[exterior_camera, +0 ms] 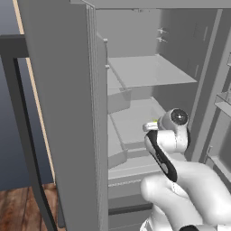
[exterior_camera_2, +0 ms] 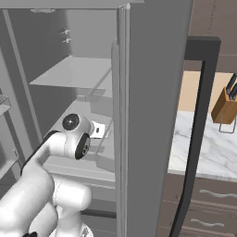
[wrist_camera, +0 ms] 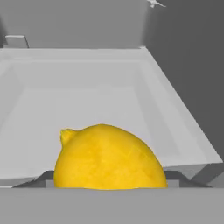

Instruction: Grab the garlic and lemon from the fridge, place them in the blender, close the lid, and turn on the blender to create a marinade.

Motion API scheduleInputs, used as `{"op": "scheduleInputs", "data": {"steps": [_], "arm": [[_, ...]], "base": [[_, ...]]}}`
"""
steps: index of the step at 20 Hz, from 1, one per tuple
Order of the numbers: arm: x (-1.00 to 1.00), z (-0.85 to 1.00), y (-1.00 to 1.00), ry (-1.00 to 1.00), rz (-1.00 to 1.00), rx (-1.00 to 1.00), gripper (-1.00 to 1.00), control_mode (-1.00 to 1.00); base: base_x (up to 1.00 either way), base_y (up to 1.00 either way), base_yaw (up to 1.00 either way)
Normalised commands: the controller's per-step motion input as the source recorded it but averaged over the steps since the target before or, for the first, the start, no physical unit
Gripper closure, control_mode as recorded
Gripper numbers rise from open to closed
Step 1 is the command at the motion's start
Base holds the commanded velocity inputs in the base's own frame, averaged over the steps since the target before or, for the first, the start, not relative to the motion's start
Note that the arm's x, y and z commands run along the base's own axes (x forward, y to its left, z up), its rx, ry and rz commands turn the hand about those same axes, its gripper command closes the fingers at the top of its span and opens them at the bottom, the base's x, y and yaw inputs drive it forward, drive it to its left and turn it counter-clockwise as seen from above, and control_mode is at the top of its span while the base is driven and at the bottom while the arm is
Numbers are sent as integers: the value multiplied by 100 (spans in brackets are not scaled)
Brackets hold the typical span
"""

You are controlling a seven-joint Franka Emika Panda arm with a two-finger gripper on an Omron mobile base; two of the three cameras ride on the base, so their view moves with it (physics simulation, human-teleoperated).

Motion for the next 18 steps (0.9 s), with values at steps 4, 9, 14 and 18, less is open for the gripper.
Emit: {"op": "scheduleInputs", "data": {"steps": [4,9,14,18], "arm": [[-100,100,28,-12,3,-2,100,-100],[-100,100,31,3,10,0,100,-100],[-97,99,10,13,10,0,100,-100],[-49,11,-2,0,1,0,100,-100]], "base": [[0,0,0],[0,0,0],[0,0,0],[0,0,0]]}}
